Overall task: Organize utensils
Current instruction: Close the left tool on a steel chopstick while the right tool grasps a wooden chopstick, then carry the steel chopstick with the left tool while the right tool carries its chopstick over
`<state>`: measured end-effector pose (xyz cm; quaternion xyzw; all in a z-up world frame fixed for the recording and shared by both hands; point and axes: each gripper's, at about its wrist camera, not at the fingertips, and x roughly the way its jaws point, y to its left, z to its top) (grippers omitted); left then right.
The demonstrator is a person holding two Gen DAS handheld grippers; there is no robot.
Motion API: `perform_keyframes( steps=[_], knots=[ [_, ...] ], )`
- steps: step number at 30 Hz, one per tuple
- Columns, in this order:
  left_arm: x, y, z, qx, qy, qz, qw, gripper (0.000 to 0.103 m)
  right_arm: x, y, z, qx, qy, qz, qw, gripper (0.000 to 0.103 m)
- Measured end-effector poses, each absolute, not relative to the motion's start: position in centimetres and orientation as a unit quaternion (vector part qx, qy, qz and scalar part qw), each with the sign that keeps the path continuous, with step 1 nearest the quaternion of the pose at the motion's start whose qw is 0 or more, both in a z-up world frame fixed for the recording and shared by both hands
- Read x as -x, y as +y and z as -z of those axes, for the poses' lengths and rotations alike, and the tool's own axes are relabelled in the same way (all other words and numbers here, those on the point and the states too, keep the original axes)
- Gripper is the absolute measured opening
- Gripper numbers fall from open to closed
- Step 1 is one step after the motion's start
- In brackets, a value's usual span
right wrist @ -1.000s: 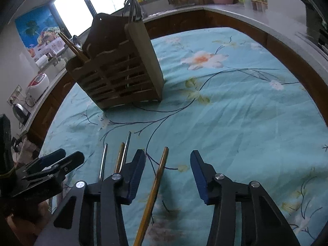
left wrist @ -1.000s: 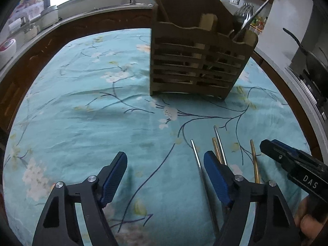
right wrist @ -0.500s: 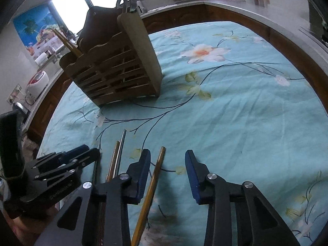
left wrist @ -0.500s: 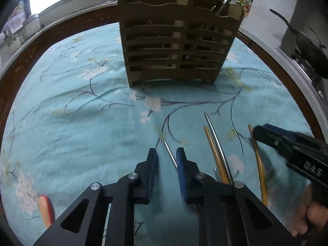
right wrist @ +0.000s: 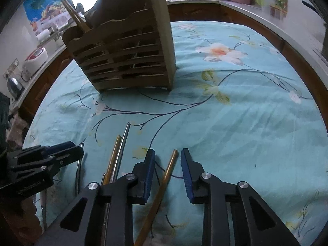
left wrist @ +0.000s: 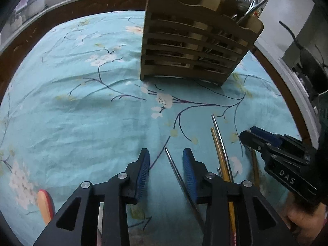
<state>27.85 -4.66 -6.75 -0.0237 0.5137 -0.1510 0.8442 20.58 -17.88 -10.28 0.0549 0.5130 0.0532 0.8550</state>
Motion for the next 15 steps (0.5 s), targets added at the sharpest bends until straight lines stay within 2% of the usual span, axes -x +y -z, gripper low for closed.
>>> perform_keyframes(
  steps=[4, 6, 8, 10, 15],
  knots=[
    [-27.2, -6.6, 6.9, -0.034, 0.506, 0.137, 0.851, 0.031, -20.7, -17.6, 10.4, -0.042, 0.516, -0.053, 0.854, 0.027],
    [-26.7, -7.2, 7.0, -0.060, 0.499, 0.133, 0.854, 0.025, -20.6, -17.4, 10.4, -0.034, 0.514, -0.051, 0.855, 0.025],
    [-26.4, -7.4, 6.9, -0.064, 0.500, 0.138, 0.853, 0.009, -20.4, -17.3, 10.4, -0.028, 0.514, -0.049, 0.856, 0.021],
    [-26.4, -7.4, 6.9, -0.064, 0.500, 0.138, 0.852, 0.007, -20.3, -17.3, 10.3, -0.023, 0.511, -0.045, 0.858, 0.010],
    [-25.6, -6.5, 5.4, -0.041, 0.488, 0.149, 0.859, 0.003, -20.1, -18.1, 10.0, -0.064, 0.510, -0.063, 0.856, 0.005]
  ],
)
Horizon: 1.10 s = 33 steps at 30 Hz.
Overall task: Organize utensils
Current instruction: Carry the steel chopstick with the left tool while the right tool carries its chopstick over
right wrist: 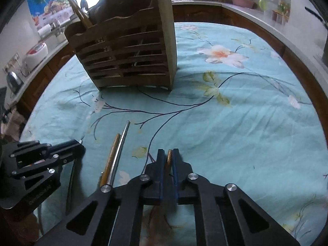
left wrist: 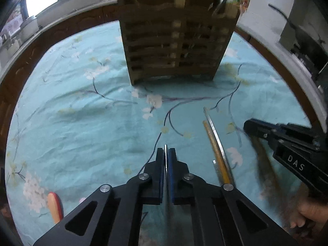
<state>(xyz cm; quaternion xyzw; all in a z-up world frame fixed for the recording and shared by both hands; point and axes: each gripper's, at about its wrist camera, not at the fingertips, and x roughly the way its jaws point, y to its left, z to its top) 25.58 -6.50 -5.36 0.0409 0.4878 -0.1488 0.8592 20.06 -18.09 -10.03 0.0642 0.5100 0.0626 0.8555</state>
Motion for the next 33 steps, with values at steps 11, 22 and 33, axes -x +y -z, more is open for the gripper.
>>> perform_keyframes(
  steps=[11, 22, 33],
  knots=[
    [-21.4, -2.0, -1.4, 0.033, 0.434, 0.176, 0.883, 0.002, -17.8, -19.4, 4.1, -0.129, 0.454, -0.095, 0.877, 0.005],
    [-16.5, 1.3, -7.1, 0.056, 0.367, 0.179, 0.911, 0.002, -16.2, -19.3, -2.1, -0.128, 0.379, -0.099, 0.911, 0.005],
    [-13.4, 4.5, -9.9, 0.097, 0.305, 0.166, 0.933, 0.002, -15.0, -19.4, -5.7, -0.123, 0.324, -0.095, 0.933, 0.005]
  ],
)
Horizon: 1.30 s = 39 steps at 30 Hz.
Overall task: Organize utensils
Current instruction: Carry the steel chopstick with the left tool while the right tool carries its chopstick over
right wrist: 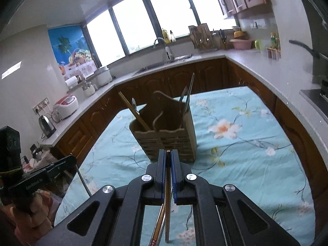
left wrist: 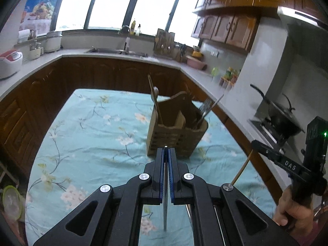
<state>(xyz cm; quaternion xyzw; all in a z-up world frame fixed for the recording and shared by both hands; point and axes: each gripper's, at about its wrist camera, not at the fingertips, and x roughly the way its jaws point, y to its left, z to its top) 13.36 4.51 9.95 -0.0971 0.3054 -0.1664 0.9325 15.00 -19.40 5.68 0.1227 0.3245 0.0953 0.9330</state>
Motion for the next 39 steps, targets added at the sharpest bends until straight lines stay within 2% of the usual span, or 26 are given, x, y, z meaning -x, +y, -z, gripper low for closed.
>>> perform_keyframes(
  steps=[24, 39],
  knots=[
    [-14.3, 7.3, -12.6, 0.165, 0.209, 0.162, 0.950, 0.002, -16.3, -21.1, -10.6, -0.136, 0.233, -0.080, 0.960, 0.005],
    [-19.2, 7.6, -13.4, 0.185, 0.158, 0.160, 0.957, 0.002, -19.6, -21.8, -14.1, -0.139, 0.161, -0.073, 0.975, 0.005]
  ],
)
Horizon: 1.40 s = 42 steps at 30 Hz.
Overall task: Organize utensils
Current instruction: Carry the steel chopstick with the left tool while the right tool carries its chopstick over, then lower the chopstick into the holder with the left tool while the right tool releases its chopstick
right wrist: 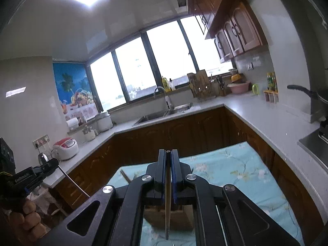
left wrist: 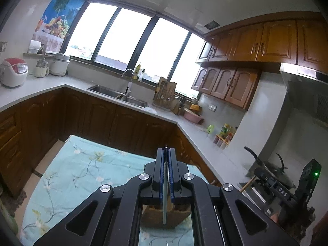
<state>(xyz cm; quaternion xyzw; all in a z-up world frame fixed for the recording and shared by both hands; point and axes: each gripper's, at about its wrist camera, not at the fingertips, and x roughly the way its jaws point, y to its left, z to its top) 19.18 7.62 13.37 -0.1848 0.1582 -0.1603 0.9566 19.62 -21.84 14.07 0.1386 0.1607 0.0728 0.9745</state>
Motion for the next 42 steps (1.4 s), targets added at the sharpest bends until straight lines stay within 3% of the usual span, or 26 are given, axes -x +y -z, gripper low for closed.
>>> perform_keyframes(
  steps=[20, 42],
  knots=[
    [-27.9, 5.5, -9.8, 0.195, 0.163, 0.142, 0.957, 0.002, -24.8, -21.3, -13.0, -0.132, 0.133, -0.063, 0.980, 0.005],
    [-31.4, 3.4, -4.7, 0.178, 0.246, 0.132, 0.943, 0.003, -27.5, -21.7, -5.7, -0.165, 0.210, -0.072, 0.961, 0.005]
  ],
)
